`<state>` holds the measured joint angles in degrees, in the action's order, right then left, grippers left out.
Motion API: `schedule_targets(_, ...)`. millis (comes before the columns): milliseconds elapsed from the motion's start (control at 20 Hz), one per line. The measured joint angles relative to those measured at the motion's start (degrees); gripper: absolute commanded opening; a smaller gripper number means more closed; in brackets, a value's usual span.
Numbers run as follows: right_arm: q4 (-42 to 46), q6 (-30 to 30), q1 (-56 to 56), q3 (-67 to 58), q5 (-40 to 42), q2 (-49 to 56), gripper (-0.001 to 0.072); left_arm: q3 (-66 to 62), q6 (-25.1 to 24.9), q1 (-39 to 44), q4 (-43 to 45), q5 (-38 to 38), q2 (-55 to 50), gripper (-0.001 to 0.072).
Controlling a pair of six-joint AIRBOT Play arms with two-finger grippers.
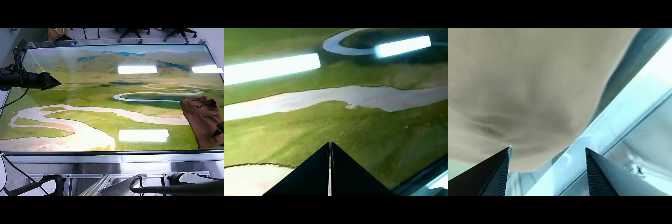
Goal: Fold the shirts.
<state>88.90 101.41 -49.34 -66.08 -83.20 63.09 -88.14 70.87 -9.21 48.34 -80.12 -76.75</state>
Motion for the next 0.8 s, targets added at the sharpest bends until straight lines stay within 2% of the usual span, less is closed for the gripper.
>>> schedule_targets(50, 0.07, -0.17, 0.04, -2.45, -0.35, 0.00, 0.0524, -0.02, 0.00, -0.04, -0.24, 0.24, -0.07, 0.0014)
schedule_targets(100, 0.07, -0.28, 0.22, -5.14, -0.35, 0.00, 0.0454, -0.02, 0.00, -0.04, -0.24, 0.33, -0.07, 0.0014)
schedule_targets(150, -0.20, -0.44, 0.66, -8.11, -0.39, -0.02, 0.0255, -0.02, -0.02, -0.07, -0.26, 0.46, 0.07, 0.0014)
schedule_targets(200, -1.07, -0.52, 1.22, -10.58, -0.46, -0.11, 0.0014, -0.02, -0.07, -0.09, -0.28, 0.70, 0.42, 0.0014)
schedule_targets(450, -11.08, -5.51, 9.81, -12.85, 1.95, -3.58, 0.0020, 4.33, -1.09, 0.85, -1.25, 5.46, 5.73, 0.0014)
schedule_targets(800, -19.21, -8.68, 35.12, 8.35, 12.85, -16.04, 0.0020, 27.02, -2.40, 8.22, -1.81, 13.20, 20.68, 0.0014)
